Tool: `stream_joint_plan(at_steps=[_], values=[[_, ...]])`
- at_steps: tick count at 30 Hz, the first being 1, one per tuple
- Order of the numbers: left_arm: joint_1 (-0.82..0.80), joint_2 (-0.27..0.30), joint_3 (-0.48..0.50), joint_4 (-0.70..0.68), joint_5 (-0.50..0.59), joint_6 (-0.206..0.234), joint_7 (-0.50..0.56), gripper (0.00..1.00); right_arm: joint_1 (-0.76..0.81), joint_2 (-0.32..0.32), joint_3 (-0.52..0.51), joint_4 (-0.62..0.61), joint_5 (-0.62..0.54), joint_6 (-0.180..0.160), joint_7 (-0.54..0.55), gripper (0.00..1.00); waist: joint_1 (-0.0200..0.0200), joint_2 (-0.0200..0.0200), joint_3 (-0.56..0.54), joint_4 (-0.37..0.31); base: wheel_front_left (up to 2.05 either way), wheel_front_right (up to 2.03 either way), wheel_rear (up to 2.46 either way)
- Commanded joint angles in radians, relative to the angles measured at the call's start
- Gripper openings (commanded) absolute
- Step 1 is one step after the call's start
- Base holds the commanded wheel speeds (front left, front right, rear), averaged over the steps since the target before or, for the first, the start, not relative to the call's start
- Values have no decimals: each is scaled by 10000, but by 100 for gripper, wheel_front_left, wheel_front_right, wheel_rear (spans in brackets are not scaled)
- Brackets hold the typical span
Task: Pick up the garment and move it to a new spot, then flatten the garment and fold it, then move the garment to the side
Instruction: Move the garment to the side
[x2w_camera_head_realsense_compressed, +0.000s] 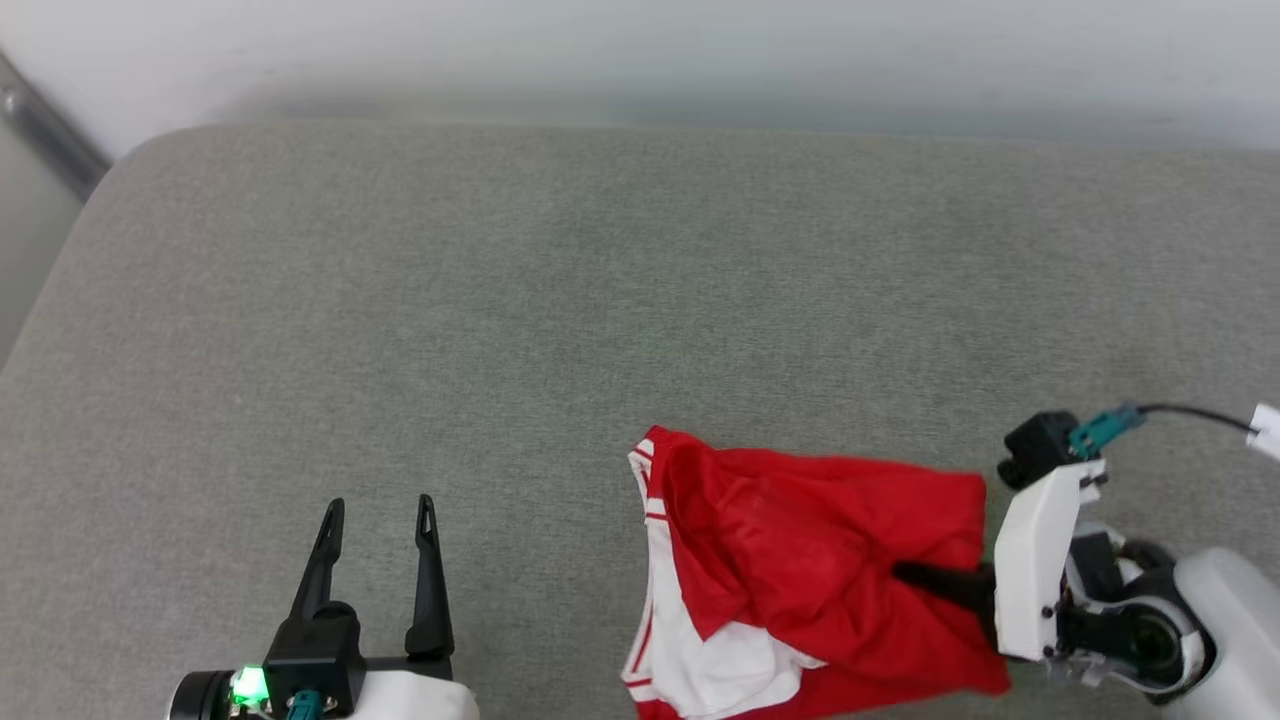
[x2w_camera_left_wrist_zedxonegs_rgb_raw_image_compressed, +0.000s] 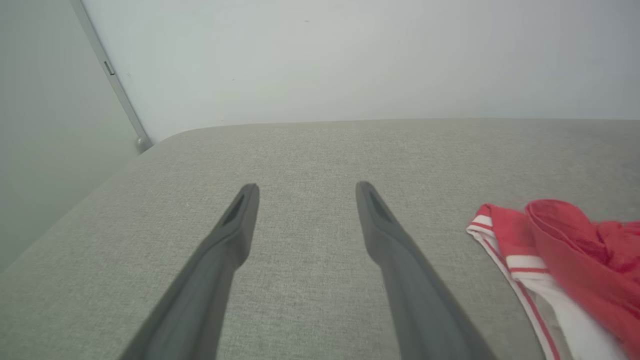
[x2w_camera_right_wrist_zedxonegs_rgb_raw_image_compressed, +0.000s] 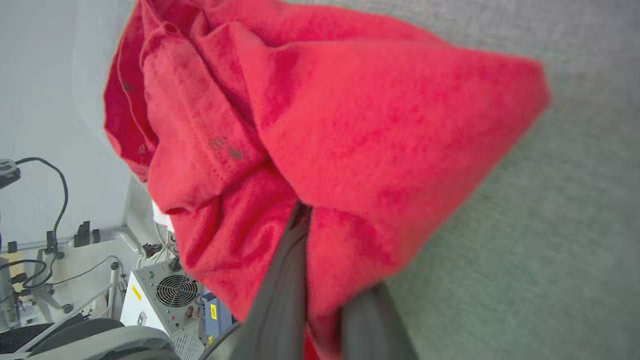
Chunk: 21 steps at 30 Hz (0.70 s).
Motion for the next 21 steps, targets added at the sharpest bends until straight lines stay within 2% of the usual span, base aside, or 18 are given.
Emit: stream_joint_plan(at_steps=[1, 10, 11, 15, 21], values=[[146, -14, 64, -61, 13, 76, -26, 100, -322, -330, 174, -343, -124, -6, -145, 0, -1, 0, -166, -259, 0, 0, 0], [393, -10, 314, -414, -125, 125, -26, 100, -1625, -2244, 1226, -2370, -727, -6, -68, 0, -1, 0, -30, -1814, 0, 0, 0], [393, -10, 314, -414, -125, 125, -26, 100, -1625, -2244, 1226, -2370, -727, -6, -68, 0, -1, 0, -30, -1814, 0, 0, 0], [121, -10, 454, -496, -14, 38, -25, 100, -2256, -3095, 1543, -2934, -1120, -7, -41, 0, -1, 0, 301, -2520, 0, 0, 0], [-390, 69, 542, -552, 190, -225, -26, 100, -3158, -4154, 1818, -2931, -1913, -7, -537, 0, -1, 0, 1000, -3192, 0, 0, 0]])
